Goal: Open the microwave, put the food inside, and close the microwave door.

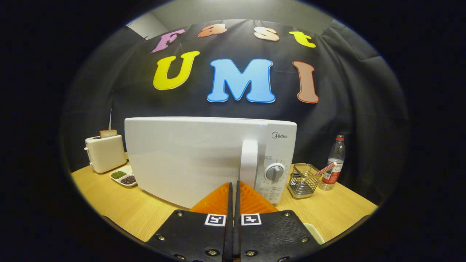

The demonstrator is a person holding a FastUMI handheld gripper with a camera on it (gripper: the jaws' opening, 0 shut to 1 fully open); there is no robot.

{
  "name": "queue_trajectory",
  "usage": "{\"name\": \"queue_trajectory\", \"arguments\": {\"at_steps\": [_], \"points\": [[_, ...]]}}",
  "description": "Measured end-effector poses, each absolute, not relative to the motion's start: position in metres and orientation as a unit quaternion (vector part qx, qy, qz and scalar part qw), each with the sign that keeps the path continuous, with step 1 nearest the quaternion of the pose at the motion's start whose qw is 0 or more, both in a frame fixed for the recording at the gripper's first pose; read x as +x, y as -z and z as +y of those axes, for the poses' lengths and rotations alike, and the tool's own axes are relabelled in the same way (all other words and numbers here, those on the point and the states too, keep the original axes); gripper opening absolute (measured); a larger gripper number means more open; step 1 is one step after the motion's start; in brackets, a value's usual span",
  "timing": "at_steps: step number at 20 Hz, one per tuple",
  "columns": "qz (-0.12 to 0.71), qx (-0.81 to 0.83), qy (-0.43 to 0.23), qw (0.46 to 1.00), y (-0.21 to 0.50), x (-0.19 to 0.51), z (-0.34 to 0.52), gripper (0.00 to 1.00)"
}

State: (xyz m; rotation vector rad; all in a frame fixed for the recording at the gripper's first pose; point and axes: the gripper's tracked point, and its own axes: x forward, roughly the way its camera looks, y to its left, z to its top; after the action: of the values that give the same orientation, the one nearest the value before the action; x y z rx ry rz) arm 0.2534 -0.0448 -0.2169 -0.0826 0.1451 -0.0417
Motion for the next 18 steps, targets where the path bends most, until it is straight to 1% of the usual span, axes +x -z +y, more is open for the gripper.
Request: {"name": "queue_trajectory", "arguments": {"at_steps": [5,9,12,18], "points": [[0.077,-0.044,0.032,0.996,0.221,0.280,-0.053,0.01],[0.083,-0.043,0.026,0.995,0.223,0.301,-0.041,0.01],[0.074,-0.062,0.049,0.994,0.223,0.317,-0.045,0.01],[0.086,-0.044,0.052,0.994,0.222,0.312,-0.042,0.01]]}}
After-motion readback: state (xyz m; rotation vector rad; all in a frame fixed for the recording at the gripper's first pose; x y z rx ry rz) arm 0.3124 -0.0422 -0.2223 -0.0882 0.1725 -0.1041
